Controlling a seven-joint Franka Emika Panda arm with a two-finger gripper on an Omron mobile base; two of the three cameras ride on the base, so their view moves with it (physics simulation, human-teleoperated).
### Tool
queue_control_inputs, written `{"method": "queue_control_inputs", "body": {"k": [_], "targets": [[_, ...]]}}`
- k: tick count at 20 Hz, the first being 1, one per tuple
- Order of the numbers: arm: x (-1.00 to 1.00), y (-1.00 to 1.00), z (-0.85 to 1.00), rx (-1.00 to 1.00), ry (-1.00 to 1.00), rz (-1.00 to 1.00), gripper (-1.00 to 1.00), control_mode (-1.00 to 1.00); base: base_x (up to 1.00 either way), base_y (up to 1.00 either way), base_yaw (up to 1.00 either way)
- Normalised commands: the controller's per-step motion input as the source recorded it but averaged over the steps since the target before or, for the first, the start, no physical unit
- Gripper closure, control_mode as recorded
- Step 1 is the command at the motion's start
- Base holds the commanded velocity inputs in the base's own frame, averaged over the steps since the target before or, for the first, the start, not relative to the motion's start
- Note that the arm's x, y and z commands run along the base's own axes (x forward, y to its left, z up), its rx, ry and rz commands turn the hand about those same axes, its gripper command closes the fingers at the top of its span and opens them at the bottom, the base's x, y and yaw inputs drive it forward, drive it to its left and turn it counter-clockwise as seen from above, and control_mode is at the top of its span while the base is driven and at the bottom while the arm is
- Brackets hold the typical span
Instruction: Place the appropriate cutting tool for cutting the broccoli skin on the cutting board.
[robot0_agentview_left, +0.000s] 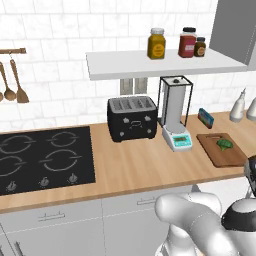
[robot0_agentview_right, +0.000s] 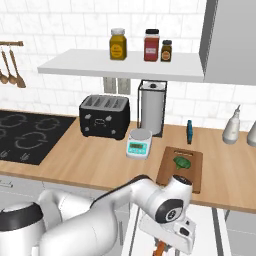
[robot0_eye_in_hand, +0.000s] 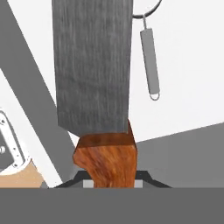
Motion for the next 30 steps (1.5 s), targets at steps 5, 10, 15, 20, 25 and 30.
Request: {"method": "queue_control_inputs", "body": {"k": [5, 10, 15, 20, 25, 30], "targets": [[0.14, -0.1, 1.0, -0.02, 0.0, -0.17, 1.0, -1.0, 0.0, 0.0, 0.0], [0.44, -0.16, 0.86, -0.02, 0.0, -0.08, 1.0, -1.0, 0.0, 0.0, 0.0], [0.54, -0.38, 0.34, 0.0, 0.0, -0.11, 1.0, -1.0, 0.0, 0.0, 0.0], [0.55, -0.38, 0.06, 0.0, 0.0, -0.16, 1.0, -1.0, 0.0, 0.0, 0.0], [0.68, -0.22, 0.01, 0.0, 0.0, -0.18, 1.0, -1.0, 0.0, 0.0, 0.0], [0.56, 0.03, 0.0, 0.0, -0.06, -0.16, 1.0, -1.0, 0.0, 0.0, 0.0]]}}
